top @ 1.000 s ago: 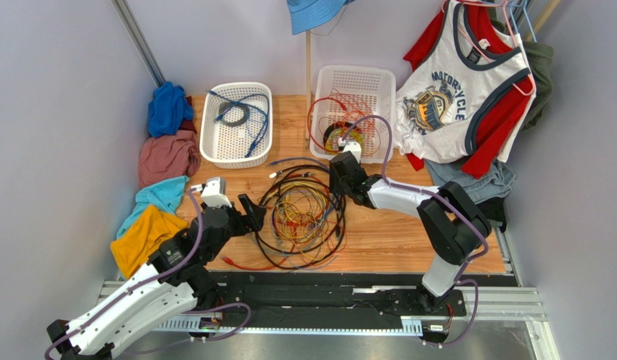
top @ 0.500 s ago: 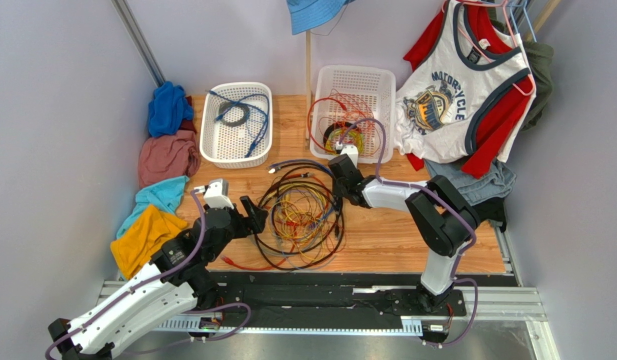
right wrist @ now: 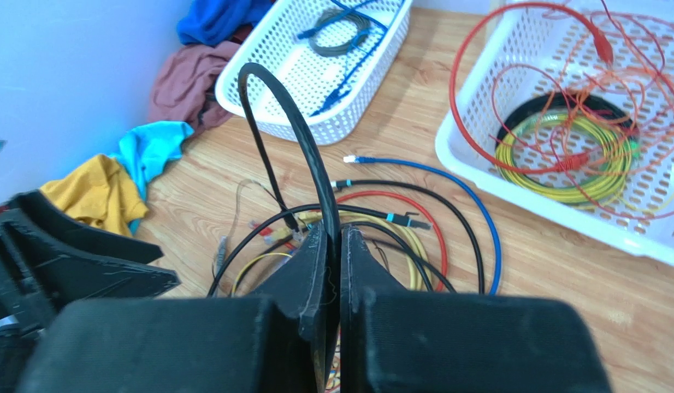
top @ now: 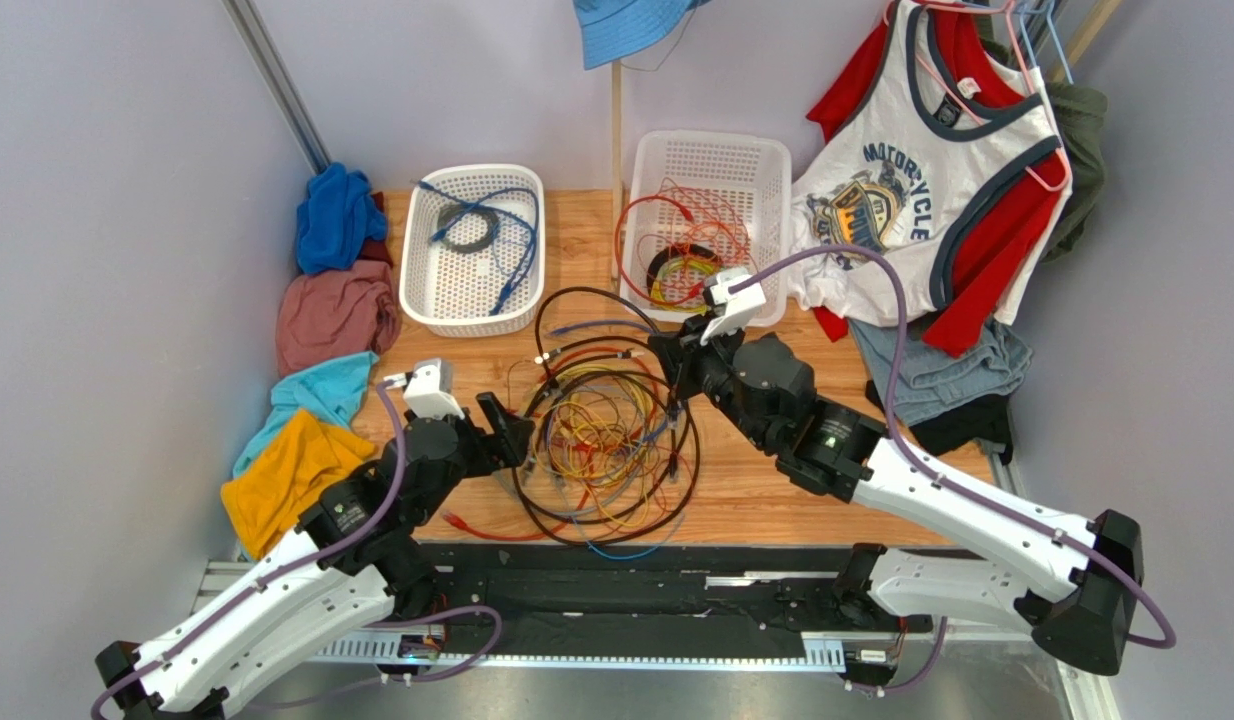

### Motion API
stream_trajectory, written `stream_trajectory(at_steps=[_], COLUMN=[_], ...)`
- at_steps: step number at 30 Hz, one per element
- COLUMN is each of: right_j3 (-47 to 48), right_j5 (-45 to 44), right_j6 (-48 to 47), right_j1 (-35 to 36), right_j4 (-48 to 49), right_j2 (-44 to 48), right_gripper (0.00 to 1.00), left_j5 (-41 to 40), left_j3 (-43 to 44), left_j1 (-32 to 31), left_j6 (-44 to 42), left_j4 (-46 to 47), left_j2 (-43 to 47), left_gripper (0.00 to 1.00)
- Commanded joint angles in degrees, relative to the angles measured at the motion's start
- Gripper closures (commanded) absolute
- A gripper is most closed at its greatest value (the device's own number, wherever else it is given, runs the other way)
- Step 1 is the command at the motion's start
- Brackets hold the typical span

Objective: Untangle the cables

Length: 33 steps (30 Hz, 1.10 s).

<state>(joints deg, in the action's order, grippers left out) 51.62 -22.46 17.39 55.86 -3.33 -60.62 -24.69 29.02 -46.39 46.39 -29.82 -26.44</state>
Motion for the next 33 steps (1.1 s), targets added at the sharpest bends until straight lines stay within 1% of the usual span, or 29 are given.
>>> stream_trajectory(at_steps=[1,5,9,13,15,16,17,18,21,22,24,25,27,28,29,30,31,32,33], right_j3=[2.7,0.4,-1.6,0.1,2.5,3.7,5.1,5.2,4.2,4.1,3.9,3.8,3.0,2.4,1.7,0.8,-0.6,-1.2,-1.4], right_j5=[1.6,3.0,6.6,11.9,12.9,12.9,12.2,11.0,5.1,1.5,-1.3,-3.6,-4.9,-3.9,-2.6,-1.3,1.9,3.4,4.6], right_j6=[-2.6,-1.1,1.9,3.1,3.3,3.8,4.1,4.1,4.4,4.4,4.3,4.5,6.2,7.0,8.0,10.5,11.3,12.3,13.4], right_j1=[2.4,5.4,7.2,8.7,9.6,9.7,9.9,10.0,10.0,10.1,9.3,8.7,5.6,3.8,-0.6,-3.1,-5.7,-10.7,-12.9], right_j4=[-3.5,-2.4,1.7,2.4,0.4,-1.0,-2.5,-4.1,-6.0,-6.7,-8.8,-9.4,-11.2,-11.5,-11.4,-11.1,-10.6,-9.5,-9.2], right_j2=[-0.9,-4.2,-9.2,-17.7,-20.2,-22.1,-22.5,-22.5,-17.4,-16.1,-13.8,-12.2,-10.6,-10.2,-9.9,-9.9,-10.1,-10.7,-12.6], right_gripper=[1.0,1.0,1.0,1.0,1.0,0.94,0.84,0.65,0.47,0.45,0.41,0.41,0.41,0.41,0.42,0.42,0.43,0.44,0.45], left_j5=[-2.4,-5.1,-7.0,-8.4,-8.8,-9.2,-9.4,-9.5,-10.4,-10.6,-10.6,-10.4,-9.9,-9.4,-9.2,-8.9,-8.5,-8.3,-7.9], left_j3=[2.3,4.3,5.7,6.5,6.8,7.0,7.1,7.3,7.5,7.5,7.3,7.4,7.3,7.4,7.3,7.2,7.1,6.9,6.5], left_j1=[0.2,0.2,0.2,0.2,0.2,0.2,0.2,0.2,0.2,0.2,0.2,0.2,0.2,0.2,0.2,0.2,0.2,0.2,0.2], left_j6=[0.1,-0.2,-0.3,-0.4,-0.4,-0.5,-0.6,-0.8,-1.4,-1.6,-1.9,-2.0,-2.1,-2.1,-2.0,-1.9,-1.9,-1.6,-1.5], left_j4=[-0.4,-2.3,-3.9,-5.0,-5.7,-5.9,-6.1,-6.6,-6.7,-6.5,-5.7,-5.4,-4.5,-4.3,-3.9,-3.8,-3.8,-3.5,-3.1], left_j2=[0.9,3.3,5.3,6.3,6.3,6.4,6.3,6.3,6.3,6.3,5.9,5.6,4.7,4.4,3.8,3.4,3.1,2.8,2.6], left_gripper=[0.08,0.08,0.08,0.08,0.08,0.08,0.08,0.08,0.07,0.07,0.07,0.07,0.07,0.07,0.07,0.07,0.07,0.07,0.07])
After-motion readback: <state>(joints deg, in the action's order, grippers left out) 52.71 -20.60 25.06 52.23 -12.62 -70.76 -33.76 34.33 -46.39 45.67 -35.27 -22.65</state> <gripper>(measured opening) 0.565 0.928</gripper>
